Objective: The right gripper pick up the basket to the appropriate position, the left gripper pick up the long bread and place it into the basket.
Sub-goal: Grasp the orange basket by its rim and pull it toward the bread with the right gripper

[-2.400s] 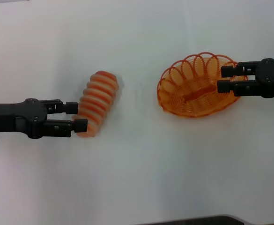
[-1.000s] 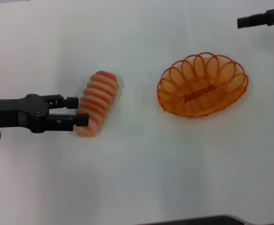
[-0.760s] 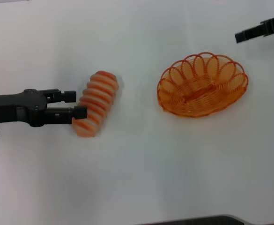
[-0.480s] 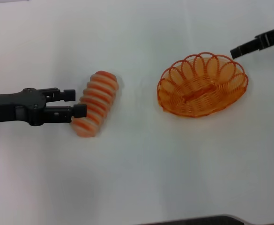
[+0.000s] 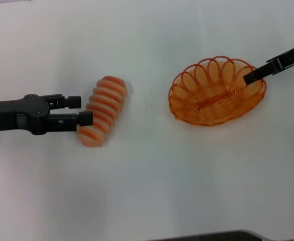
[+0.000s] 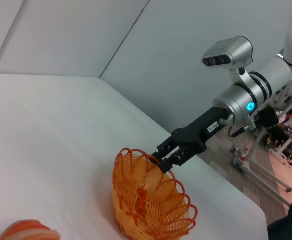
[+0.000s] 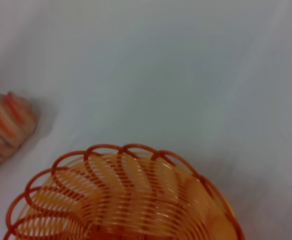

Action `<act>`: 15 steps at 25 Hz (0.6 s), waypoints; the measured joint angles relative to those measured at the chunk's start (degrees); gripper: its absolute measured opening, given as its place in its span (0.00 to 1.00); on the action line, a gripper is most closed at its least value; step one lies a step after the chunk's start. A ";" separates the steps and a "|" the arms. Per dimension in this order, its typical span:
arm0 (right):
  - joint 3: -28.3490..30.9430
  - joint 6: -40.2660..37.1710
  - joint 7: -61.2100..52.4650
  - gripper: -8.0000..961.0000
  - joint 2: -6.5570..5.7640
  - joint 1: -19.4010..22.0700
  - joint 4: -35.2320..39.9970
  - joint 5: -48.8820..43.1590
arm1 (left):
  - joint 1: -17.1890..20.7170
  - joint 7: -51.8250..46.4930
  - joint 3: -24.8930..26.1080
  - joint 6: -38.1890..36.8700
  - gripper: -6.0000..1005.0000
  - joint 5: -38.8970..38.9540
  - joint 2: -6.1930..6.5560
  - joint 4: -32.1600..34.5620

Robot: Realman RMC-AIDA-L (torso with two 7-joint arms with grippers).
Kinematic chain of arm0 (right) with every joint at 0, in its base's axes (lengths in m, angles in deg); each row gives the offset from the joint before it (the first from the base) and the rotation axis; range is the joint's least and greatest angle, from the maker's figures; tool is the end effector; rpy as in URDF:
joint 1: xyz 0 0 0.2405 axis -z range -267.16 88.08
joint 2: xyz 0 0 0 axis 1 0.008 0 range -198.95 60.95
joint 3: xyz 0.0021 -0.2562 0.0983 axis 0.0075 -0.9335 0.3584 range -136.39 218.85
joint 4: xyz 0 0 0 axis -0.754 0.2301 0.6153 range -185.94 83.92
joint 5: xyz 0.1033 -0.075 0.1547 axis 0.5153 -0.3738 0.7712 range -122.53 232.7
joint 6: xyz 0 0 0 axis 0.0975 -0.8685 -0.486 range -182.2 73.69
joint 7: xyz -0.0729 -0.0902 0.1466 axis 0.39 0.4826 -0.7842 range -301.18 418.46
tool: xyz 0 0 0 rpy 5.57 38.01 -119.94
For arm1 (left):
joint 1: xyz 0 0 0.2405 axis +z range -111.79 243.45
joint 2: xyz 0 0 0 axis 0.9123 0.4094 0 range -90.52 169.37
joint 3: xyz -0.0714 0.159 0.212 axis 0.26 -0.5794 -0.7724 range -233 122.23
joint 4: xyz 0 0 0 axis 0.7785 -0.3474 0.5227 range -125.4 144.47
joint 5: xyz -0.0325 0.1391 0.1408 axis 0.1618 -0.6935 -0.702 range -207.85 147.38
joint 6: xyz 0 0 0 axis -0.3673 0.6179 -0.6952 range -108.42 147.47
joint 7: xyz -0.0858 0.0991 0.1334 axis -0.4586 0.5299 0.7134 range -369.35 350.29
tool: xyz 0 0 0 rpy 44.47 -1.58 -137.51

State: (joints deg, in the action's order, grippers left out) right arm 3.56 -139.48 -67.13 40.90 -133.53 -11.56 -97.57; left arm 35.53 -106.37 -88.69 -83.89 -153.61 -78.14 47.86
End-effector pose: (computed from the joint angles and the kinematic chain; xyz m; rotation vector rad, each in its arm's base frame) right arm 0.3076 0.3992 0.0124 -2.4614 1.3908 -0.1661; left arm -0.2556 0.3084 -0.0321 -2.8426 -1.0891 -0.7609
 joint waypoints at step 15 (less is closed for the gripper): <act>-2.12 2.48 0.11 0.33 -0.03 0.58 -2.11 -0.67 | 0.09 0.00 -0.01 0.14 0.86 -0.03 0.04 0.00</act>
State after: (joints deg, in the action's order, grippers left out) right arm 1.44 -137.00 -67.02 40.87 -132.95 -13.67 -98.24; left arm 35.63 -106.37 -88.70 -83.75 -153.64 -78.11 47.86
